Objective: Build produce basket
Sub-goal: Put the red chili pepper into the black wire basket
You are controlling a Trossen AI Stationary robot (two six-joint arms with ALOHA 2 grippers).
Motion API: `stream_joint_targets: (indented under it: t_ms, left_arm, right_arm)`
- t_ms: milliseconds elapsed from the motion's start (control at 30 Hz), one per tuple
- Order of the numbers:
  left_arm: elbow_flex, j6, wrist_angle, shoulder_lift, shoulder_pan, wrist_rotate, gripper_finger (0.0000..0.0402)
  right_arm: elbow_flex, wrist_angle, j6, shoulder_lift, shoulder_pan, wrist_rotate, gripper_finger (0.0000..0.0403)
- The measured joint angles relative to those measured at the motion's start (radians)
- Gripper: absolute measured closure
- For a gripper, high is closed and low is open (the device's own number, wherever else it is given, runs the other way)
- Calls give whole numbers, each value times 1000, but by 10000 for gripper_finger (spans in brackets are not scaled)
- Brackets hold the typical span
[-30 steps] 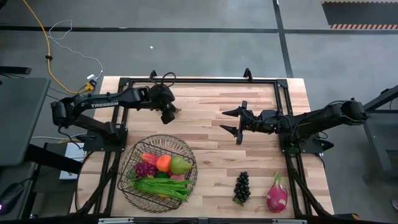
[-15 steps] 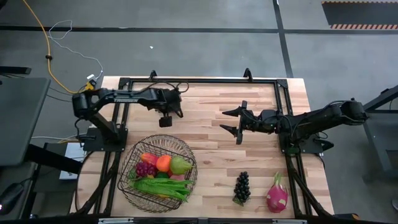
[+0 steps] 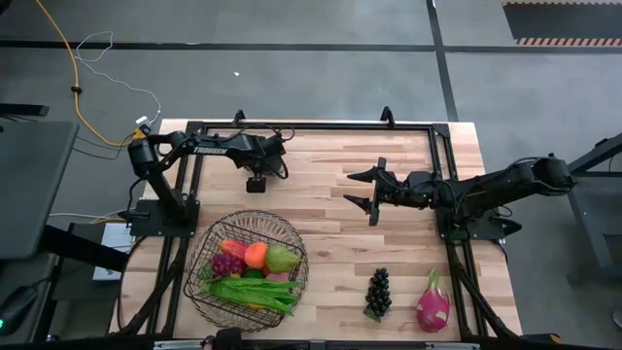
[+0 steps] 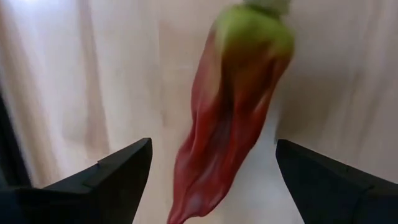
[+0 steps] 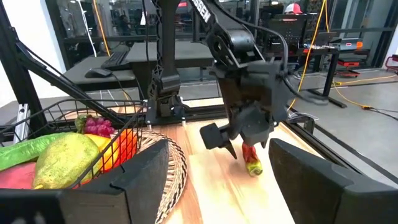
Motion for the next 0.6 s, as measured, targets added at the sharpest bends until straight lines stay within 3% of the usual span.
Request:
stream_joint_targets:
  t_ms: [367, 600]
  left_arm:
    - [3, 1, 3, 45, 11, 5, 76]
    - [2, 2, 0, 46, 1, 4, 140]
  right_arm:
    - [0, 0, 0, 0, 0, 0, 134]
    - [0, 0, 0, 0, 0, 0, 134]
